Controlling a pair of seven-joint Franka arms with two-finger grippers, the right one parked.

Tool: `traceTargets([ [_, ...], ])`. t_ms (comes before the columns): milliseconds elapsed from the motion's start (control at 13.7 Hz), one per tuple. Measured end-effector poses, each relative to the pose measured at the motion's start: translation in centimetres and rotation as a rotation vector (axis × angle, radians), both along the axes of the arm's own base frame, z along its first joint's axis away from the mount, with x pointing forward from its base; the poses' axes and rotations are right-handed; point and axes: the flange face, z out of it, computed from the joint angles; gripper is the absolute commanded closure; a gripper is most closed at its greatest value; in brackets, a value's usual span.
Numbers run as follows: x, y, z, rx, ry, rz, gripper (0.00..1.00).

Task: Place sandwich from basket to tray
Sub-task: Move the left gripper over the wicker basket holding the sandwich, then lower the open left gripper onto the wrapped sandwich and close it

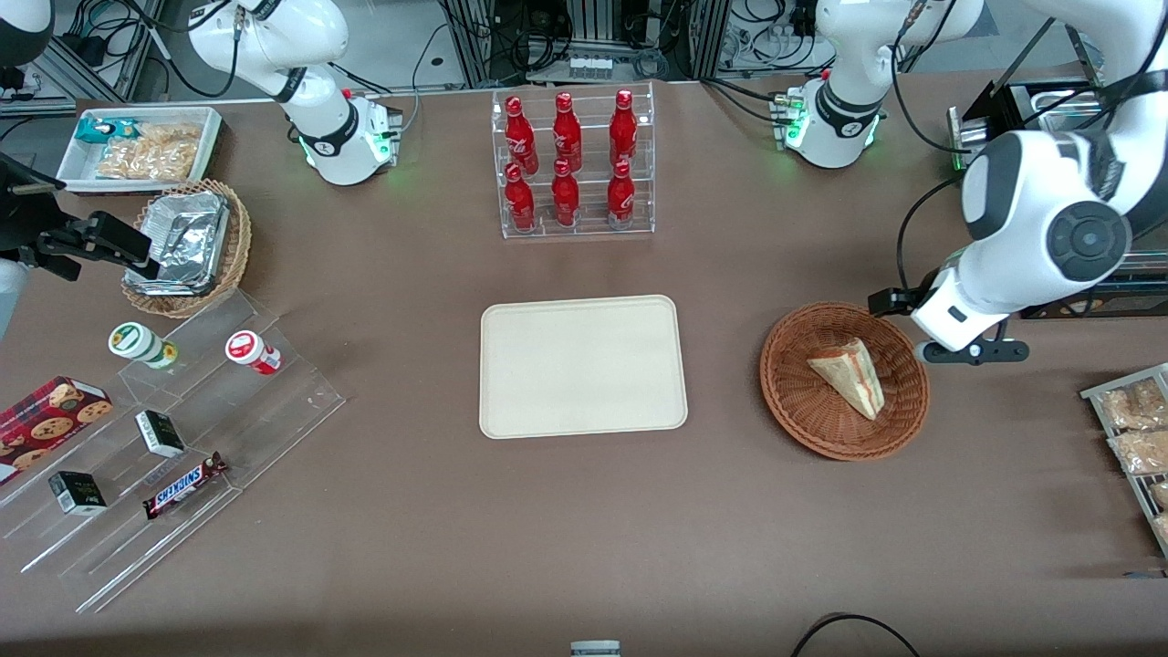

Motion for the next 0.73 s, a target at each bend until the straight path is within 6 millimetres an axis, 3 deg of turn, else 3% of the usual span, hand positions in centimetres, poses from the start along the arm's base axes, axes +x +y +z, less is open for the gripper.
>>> traceTargets([
  [730, -0.4, -1.4, -4.9, 0.082, -0.143, 0.688, 0.00],
])
